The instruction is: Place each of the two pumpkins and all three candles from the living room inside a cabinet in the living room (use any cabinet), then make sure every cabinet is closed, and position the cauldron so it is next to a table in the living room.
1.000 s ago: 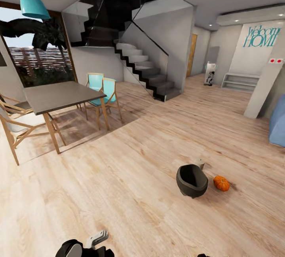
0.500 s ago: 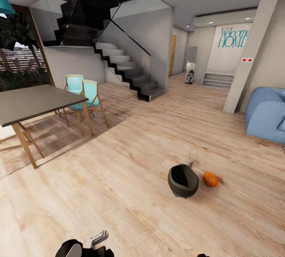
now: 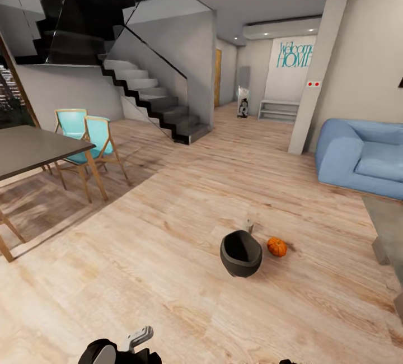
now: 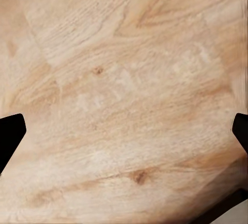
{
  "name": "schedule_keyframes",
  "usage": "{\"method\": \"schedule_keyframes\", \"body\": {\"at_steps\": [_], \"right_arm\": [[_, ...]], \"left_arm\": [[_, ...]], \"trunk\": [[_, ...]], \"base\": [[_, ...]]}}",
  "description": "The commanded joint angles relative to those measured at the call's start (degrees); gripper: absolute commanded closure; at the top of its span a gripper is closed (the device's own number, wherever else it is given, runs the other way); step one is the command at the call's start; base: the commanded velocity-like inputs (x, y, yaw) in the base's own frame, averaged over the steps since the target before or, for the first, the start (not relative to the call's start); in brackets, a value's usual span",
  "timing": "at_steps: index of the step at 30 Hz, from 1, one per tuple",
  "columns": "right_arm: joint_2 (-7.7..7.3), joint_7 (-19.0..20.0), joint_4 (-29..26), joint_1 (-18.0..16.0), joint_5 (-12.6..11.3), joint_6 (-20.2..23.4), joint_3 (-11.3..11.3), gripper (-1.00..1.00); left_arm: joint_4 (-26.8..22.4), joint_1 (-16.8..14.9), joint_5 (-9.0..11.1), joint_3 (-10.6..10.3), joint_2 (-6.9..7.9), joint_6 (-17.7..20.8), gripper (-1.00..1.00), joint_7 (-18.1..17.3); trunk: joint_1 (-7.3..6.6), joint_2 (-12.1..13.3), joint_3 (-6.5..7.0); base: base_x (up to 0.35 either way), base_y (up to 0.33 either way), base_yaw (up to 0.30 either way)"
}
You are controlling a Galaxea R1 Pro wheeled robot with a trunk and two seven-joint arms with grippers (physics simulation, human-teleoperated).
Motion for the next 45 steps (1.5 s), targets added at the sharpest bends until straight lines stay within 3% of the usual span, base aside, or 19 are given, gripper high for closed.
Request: {"method": "schedule_keyframes", "body": {"at_steps": [1, 13, 16, 22, 45], "right_arm": [[0.0, 0.0, 0.0, 0.0, 0.0, 0.0, 0.0, -1.0], [0.0, 0.0, 0.0, 0.0, 0.0, -0.03, 0.0, -1.0], [0.0, 0.05, 0.03, 0.0, 0.07, -2.11, 0.17, -1.0], [-0.04, 0.04, 2.14, 0.0, 0.14, -5.33, 0.43, -1.0], [-0.08, 0.09, 2.55, 0.0, -0.35, -5.02, -0.09, -1.0]], "left_arm": [[0.0, 0.01, 0.01, 0.0, 0.0, 0.0, -1.0, -0.01], [0.0, 0.01, 0.01, 0.0, 0.01, 0.0, -1.0, -0.03], [0.0, 0.02, 0.01, 0.0, 0.01, 0.0, -1.0, -0.03], [0.0, 0.03, 0.01, 0.0, 0.01, 0.0, -1.0, -0.01], [0.0, 0.01, 0.01, 0.0, 0.01, 0.0, -1.0, -0.03]], "trunk": [[0.0, 0.0, 0.0], [0.0, 0.0, 0.0], [0.0, 0.0, 0.0], [0.0, 0.0, 0.0], [0.0, 0.0, 0.0]], "base": [[0.0, 0.0, -0.281], [0.063, 0.077, -0.281], [0.23, 0.176, -0.17], [0.248, 0.181, -0.024], [0.19, 0.109, -0.005]]}}
